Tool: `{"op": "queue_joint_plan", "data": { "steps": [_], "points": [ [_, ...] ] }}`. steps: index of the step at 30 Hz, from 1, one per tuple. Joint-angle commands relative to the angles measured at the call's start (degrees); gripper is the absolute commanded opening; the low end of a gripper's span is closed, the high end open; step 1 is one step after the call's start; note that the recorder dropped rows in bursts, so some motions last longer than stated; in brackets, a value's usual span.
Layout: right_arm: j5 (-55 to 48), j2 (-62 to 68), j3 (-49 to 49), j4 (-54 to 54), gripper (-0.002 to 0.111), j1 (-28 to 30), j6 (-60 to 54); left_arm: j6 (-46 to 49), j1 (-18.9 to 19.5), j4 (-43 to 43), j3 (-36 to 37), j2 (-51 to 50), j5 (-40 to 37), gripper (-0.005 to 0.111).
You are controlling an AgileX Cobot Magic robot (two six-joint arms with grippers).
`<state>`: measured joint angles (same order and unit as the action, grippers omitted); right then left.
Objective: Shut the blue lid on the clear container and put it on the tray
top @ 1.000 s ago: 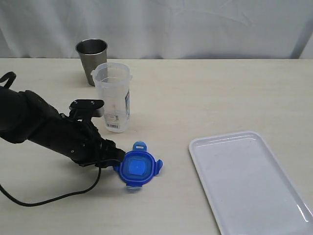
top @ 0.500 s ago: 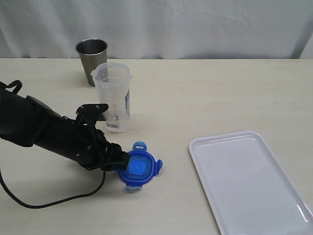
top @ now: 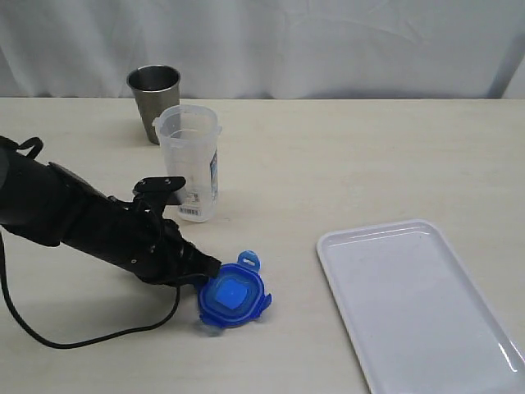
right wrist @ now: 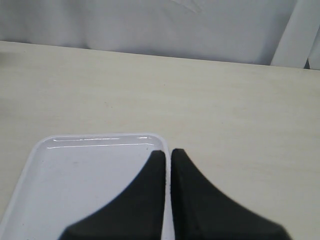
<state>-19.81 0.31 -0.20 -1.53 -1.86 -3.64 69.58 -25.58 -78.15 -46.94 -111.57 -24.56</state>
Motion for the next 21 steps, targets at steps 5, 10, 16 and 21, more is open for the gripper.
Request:
{"op": "queue_joint_plan", "data": {
  "steps": [5, 10, 16, 21],
  "points": [
    [0.20, -0.31, 0.20, -0.23, 0.004, 0.36, 0.03, 0.66, -0.42, 6.20, 0.39, 6.65, -3.26, 0.000],
    [0.20, -0.31, 0.20, -0.23, 0.004, 0.36, 0.03, -5.64, -0.42, 15.50, 0.39, 15.69, -9.20, 0.000],
    [0.20, -0.31, 0.20, -0.23, 0.004, 0.36, 0.03, -10.19, -0.42, 20.89, 4.06, 22.17, -6.80, 0.000],
    [0.20, -0.31, 0.20, -0.23, 0.004, 0.36, 0.03, -25.66, -0.42, 33.97, 9.22, 24.00, 5.00, 0.000]
  ]
}}
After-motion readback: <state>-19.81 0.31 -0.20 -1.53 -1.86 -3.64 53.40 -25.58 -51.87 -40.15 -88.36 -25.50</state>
